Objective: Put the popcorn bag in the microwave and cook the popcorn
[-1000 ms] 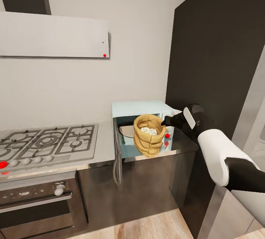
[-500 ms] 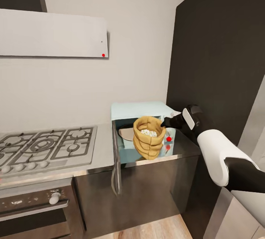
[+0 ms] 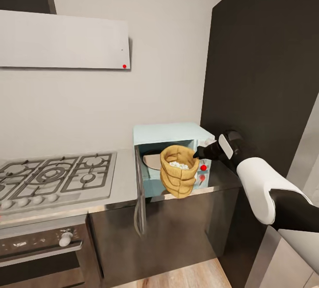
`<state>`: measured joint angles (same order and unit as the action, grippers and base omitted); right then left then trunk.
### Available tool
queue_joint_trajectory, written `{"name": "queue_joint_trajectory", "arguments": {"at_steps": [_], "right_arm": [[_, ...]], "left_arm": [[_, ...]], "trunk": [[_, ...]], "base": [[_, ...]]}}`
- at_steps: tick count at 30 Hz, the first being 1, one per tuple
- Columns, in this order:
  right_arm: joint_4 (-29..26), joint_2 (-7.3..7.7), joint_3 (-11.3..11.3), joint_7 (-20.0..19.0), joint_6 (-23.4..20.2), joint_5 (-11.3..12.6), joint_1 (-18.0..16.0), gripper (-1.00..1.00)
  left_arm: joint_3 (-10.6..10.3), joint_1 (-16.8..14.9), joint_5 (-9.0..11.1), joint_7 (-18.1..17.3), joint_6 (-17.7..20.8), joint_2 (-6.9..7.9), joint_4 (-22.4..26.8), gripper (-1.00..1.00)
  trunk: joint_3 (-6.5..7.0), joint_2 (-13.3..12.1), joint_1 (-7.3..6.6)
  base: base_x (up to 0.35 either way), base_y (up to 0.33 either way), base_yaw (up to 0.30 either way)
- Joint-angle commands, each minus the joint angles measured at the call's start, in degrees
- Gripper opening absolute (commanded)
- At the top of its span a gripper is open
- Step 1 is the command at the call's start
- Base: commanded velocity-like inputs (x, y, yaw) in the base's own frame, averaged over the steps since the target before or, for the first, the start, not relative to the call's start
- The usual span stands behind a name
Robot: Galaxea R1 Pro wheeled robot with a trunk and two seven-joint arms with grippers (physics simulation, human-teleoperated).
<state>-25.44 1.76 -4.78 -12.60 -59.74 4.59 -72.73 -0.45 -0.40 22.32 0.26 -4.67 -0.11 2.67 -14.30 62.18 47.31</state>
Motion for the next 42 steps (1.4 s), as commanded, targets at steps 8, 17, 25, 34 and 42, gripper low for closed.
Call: {"name": "queue_joint_trajectory", "arguments": {"at_steps": [8,17,25,34,42], "right_arm": [[0.0,0.00,-0.1,0.3,-0.3,0.5,0.0,-1.00],[0.0,0.00,-0.1,0.3,-0.3,0.5,0.0,-1.00],[0.0,0.03,-0.1,0.3,-0.3,0.5,0.0,-1.00],[0.0,0.00,-0.1,0.3,-0.3,0.4,0.0,-1.00],[0.0,0.00,-0.1,0.3,-0.3,0.4,0.0,-1.00]], "left_arm": [[-0.1,0.0,0.3,0.0,-0.2,0.02,0.0,1.00],[-0.1,0.0,0.4,0.0,-0.2,0.02,-0.1,1.00],[-0.1,0.0,0.3,0.0,-0.2,0.02,-0.1,1.00],[-0.1,0.0,0.3,0.0,-0.2,0.02,0.0,1.00],[-0.1,0.0,0.3,0.0,-0.2,-0.06,0.0,1.00]], "trunk": [[-0.08,0.0,0.00],[-0.08,0.0,0.00],[-0.08,0.0,0.00],[-0.08,0.0,0.00],[-0.08,0.0,0.00]], "base": [[0.151,0.000,0.000],[0.232,0.000,0.000],[0.169,0.000,0.000],[0.006,0.002,0.000],[0.000,0.194,0.000]]}}
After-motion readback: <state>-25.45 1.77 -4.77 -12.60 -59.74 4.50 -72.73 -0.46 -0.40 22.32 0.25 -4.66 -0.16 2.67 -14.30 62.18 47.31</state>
